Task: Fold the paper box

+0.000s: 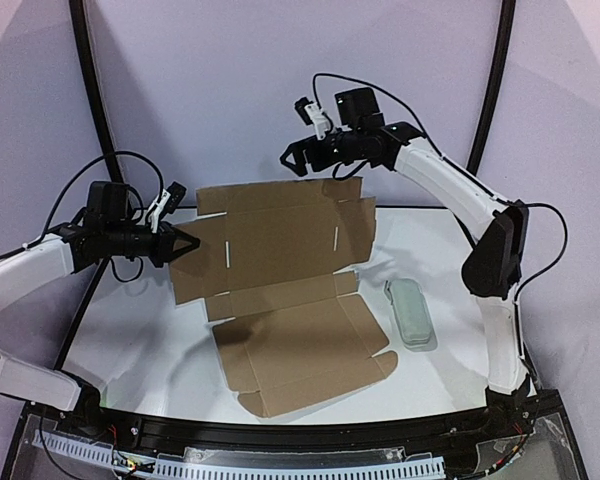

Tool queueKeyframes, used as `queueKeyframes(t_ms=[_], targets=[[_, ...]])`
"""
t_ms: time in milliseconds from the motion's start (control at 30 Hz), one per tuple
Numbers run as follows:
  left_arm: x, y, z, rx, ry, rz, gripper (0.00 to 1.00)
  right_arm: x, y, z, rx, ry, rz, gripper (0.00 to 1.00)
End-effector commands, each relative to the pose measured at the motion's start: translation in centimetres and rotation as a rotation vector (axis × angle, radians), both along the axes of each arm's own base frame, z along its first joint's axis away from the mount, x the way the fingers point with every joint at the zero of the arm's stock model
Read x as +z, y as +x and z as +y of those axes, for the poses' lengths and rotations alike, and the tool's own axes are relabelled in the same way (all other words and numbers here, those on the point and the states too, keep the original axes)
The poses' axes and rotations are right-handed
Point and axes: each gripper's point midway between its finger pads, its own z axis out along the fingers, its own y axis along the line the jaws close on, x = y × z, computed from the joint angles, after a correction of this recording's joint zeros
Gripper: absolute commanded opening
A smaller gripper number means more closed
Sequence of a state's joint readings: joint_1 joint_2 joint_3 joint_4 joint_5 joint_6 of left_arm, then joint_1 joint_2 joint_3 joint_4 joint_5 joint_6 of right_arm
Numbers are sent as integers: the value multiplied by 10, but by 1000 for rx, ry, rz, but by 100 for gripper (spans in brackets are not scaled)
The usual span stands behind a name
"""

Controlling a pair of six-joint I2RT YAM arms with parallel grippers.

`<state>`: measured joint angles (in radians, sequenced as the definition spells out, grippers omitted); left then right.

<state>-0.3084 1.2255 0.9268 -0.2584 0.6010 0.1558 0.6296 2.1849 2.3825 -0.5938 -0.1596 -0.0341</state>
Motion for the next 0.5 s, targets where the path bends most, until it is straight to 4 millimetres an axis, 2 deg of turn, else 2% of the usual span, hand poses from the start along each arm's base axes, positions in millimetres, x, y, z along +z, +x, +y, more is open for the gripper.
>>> queueKeyframes(t_ms=[0,133,233,267,400,467], targets=[[-3,2,0,-18,29,-48,1,35,-2,3,-18,-5,-128,98],[-5,7,0,-13,34,-66,1,12,-15,23,80,-71,-130,98],[-4,13,0,-1,30,-84,1,-6,-37,38,183,-169,-158,98],[-4,14,-1,2,26,-88,1,-23,-50,44,234,-256,-176,98],[-5,18,0,13,19,-97,1,-45,-61,46,213,-462,-273,98],[-7,21,1,28,21,-94,1,-52,-64,47,208,-488,-277,98]])
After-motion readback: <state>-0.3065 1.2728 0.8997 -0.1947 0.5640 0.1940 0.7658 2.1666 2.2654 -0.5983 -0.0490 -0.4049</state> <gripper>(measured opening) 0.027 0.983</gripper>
